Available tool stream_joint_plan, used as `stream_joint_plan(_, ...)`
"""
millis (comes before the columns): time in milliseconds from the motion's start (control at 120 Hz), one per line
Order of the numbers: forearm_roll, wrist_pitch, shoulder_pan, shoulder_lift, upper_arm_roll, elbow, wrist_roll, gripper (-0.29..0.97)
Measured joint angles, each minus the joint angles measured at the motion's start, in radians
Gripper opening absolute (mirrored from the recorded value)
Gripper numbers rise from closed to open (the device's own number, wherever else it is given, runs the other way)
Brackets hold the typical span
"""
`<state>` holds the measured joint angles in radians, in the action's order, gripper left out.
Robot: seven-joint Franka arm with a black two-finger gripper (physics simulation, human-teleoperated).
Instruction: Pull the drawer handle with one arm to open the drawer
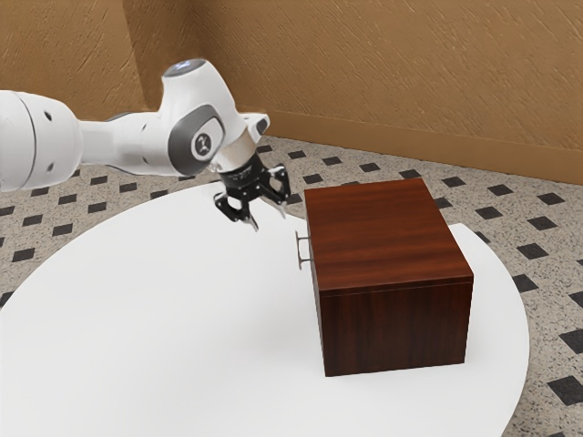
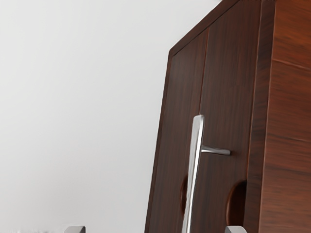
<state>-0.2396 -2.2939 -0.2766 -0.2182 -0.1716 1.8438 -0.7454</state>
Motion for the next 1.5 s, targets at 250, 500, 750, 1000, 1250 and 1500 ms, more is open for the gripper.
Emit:
stream_joint_plan(250, -0.014, -0.019, 0.000, -0.029, 0.001, -0.001, -0.065, 0.24)
stream_joint_plan(500, -0.036, -0.033, 0.000, -0.044, 0.003, 0.004, -0.026, 0.24)
stream_joint_plan(750, -0.075, -0.046, -0.001, -0.072, 0.005, 0.004, 0.061, 0.18)
stream_joint_plan(1000, -0.091, -0.049, -0.001, -0.116, 0.017, -0.035, 0.163, 0.13)
stream_joint_plan(1250, -0.128, -0.051, 0.001, -0.143, 0.020, -0.054, 0.292, 0.13)
stream_joint_plan(1500, -0.140, -0.051, 0.002, -0.163, 0.020, -0.064, 0.386, 0.11)
